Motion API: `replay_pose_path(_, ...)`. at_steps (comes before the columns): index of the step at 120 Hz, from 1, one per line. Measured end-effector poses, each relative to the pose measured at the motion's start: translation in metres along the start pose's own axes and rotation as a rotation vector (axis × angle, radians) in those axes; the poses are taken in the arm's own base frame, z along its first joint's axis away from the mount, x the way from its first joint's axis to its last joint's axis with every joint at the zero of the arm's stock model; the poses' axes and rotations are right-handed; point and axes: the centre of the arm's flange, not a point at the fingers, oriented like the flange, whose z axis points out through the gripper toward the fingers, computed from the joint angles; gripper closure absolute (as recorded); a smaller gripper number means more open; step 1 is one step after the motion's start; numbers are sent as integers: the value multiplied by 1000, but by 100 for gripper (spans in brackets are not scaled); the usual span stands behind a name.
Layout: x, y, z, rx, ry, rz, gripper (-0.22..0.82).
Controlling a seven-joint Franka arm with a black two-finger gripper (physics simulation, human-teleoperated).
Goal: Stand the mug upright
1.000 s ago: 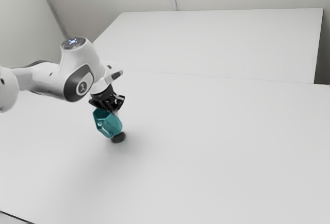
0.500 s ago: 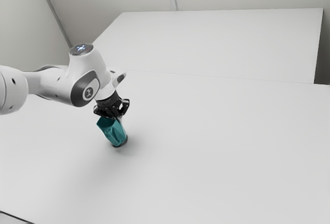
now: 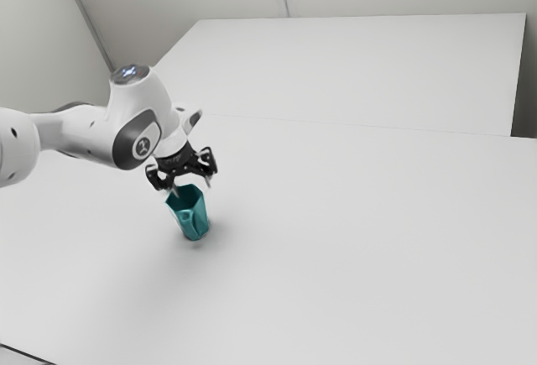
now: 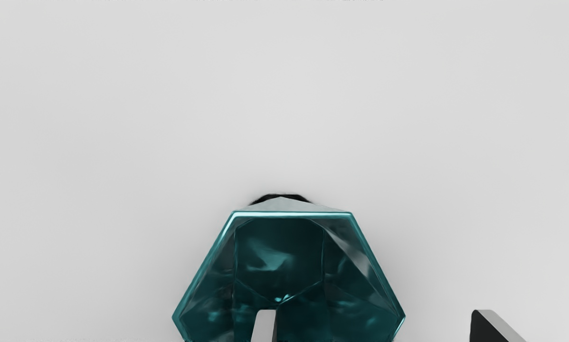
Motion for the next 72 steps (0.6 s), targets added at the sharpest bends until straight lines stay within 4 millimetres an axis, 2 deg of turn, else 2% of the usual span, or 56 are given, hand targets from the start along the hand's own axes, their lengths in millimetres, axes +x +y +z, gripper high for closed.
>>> replay_pose_path(16, -8, 8, -21, -8, 15, 7, 10)
replay_pose_path(36, -10, 7, -46, -8, 28, -4, 5)
replay_pose_path(45, -5, 16, -67, -14, 32, -4, 3)
replay_pose_path(54, -2, 19, -80, -9, 23, -3, 2)
replay_pose_path(72, 10, 30, -117, -15, 41, 80, 1)
